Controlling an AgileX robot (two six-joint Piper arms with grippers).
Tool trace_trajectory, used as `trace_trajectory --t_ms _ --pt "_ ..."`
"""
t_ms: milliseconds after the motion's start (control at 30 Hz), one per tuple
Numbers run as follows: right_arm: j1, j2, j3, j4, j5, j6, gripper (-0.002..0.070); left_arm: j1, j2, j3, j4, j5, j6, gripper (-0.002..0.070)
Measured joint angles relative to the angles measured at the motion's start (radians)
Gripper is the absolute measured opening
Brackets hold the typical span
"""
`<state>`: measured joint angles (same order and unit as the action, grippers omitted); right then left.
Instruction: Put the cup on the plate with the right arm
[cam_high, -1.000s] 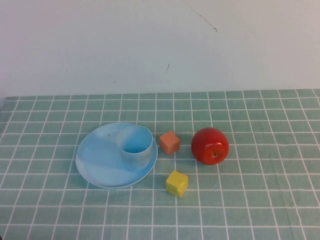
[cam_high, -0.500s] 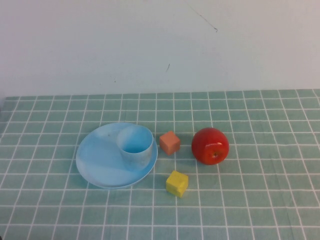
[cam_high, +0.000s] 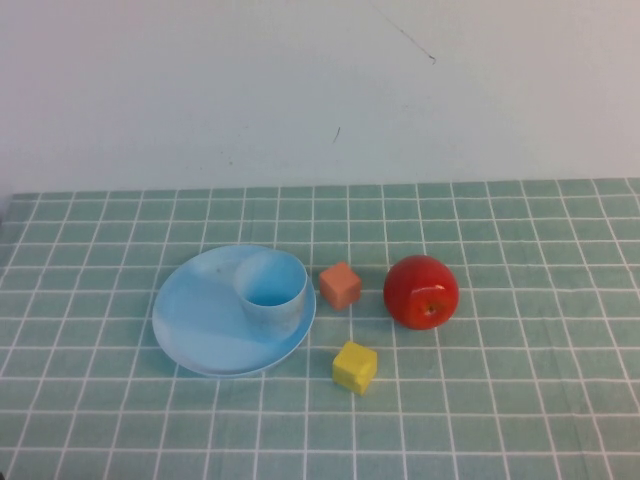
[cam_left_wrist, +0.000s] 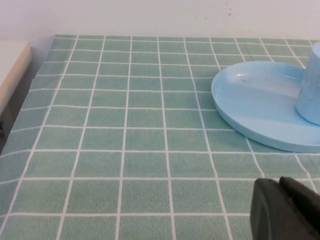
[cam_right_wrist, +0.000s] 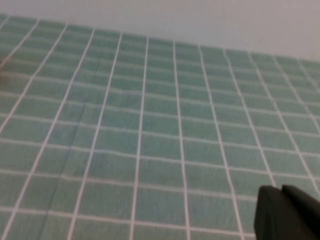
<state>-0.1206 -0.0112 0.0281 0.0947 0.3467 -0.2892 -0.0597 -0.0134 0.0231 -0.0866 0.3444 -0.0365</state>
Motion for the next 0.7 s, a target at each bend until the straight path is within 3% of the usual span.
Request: trace_trajectory --t_ms 700 --pt "0.000 0.000 0.001 0.015 0.027 0.005 -0.0002 0.000 0.000 0.000 0.000 0.000 -0.002 -0.0003"
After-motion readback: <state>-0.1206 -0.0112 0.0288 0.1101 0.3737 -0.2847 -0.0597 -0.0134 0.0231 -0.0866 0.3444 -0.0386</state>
